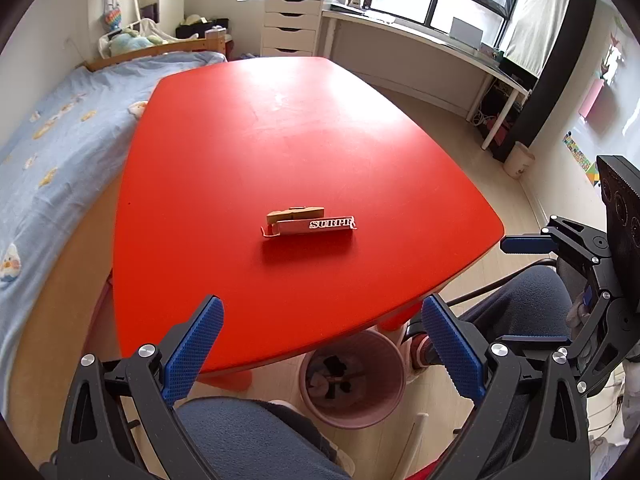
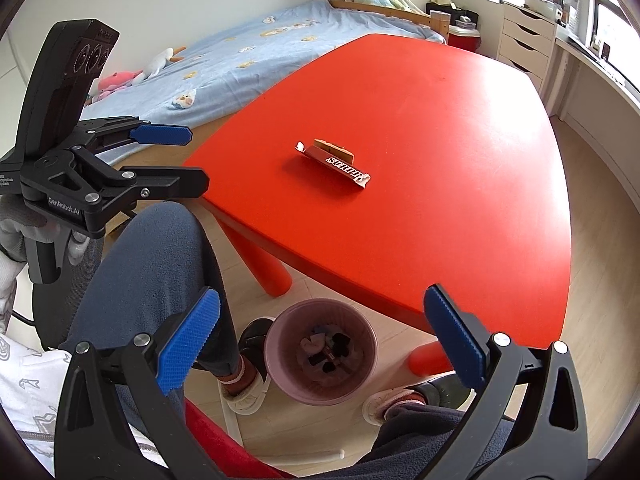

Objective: Collect trash
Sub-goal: 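Move both open grippers back over the table toward the SURPRISE box, then grasp the red-white SURPRISE box with the right gripper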

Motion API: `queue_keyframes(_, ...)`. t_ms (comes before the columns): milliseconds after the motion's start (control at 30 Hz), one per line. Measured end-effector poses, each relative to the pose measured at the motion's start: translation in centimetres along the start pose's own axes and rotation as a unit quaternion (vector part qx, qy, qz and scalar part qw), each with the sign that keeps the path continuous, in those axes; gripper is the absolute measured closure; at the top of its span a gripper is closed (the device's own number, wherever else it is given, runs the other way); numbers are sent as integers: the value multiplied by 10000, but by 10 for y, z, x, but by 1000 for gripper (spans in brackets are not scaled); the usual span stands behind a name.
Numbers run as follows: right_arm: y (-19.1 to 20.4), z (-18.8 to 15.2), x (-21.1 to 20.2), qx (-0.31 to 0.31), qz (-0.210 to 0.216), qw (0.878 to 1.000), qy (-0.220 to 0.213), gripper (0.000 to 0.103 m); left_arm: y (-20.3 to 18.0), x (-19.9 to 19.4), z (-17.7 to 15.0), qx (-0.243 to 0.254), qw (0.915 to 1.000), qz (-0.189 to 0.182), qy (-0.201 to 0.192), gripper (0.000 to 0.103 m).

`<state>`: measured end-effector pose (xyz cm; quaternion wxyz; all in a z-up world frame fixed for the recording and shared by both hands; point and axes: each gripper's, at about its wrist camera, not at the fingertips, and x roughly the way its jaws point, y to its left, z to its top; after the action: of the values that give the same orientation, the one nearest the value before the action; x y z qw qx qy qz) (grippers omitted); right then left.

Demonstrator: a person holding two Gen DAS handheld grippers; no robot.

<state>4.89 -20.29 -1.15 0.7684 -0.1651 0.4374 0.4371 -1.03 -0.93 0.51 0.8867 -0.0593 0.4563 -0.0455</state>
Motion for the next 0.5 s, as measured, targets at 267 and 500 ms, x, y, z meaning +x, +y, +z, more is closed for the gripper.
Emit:
queue_keyframes(267, -7, 28, 19, -336, 57, 9994, 18, 3, 15, 20, 29, -36, 9999, 67, 68, 8)
queue_keyframes(500, -17, 46, 43, -548, 163, 9983, 137, 3, 24, 45, 48, -124, 9997, 127, 191, 8)
